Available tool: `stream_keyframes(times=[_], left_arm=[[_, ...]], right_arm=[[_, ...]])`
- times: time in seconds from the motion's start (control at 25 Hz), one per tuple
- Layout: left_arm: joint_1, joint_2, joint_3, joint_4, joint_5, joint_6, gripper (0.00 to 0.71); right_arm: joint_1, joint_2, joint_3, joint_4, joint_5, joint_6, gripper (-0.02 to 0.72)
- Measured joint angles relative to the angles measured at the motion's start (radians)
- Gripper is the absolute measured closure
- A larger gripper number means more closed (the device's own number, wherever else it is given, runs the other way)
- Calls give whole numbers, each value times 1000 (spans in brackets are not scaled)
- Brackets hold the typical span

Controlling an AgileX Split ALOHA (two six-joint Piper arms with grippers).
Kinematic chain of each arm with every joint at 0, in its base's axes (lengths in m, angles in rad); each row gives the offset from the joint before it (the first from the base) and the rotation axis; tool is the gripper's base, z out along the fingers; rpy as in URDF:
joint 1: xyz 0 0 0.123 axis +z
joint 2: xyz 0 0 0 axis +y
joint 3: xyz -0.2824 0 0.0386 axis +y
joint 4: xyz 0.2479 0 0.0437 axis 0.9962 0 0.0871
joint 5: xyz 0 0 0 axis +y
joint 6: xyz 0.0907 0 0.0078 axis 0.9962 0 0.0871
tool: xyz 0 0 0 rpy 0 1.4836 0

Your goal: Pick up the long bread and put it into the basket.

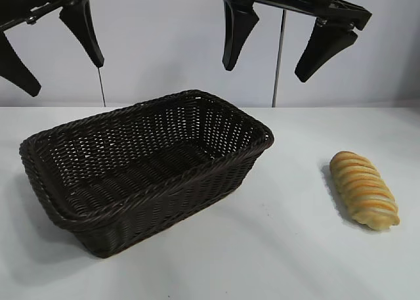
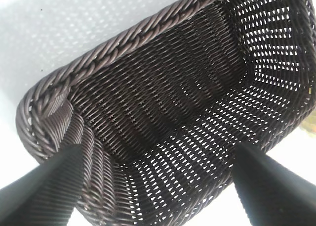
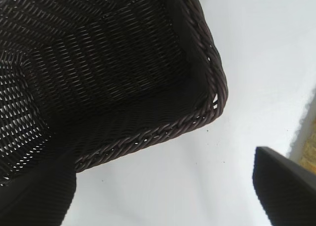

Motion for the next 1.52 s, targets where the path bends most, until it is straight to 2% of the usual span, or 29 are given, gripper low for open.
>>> stream_keyframes(times=[0.12, 0.28, 0.4, 0.56, 0.72, 1.0, 1.16, 1.44, 1.52], left_arm=[[0, 0, 0, 33, 9, -24, 112], [0, -1, 6, 137, 83, -82, 112], [0, -22, 70, 183, 94, -114, 112], [0, -66, 202, 174, 15, -146, 112], [0, -68, 303, 103, -102, -149, 112], [0, -68, 361, 68, -226, -151, 112], [0, -38, 394, 56, -242, -154, 112], [0, 54, 407, -39, -292, -104, 112], [0, 54, 407, -54, -312, -101, 146]], right_arm=[[0, 0, 0, 0, 0, 0, 8], [0, 0, 0, 0, 0, 0, 8], [0, 0, 0, 0, 0, 0, 8], [0, 0, 0, 0, 0, 0, 8], [0, 0, 0, 0, 0, 0, 8], [0, 0, 0, 0, 0, 0, 8], [0, 0, 0, 0, 0, 0, 8], [0, 0, 0, 0, 0, 0, 8], [0, 0, 0, 0, -1, 0, 8]])
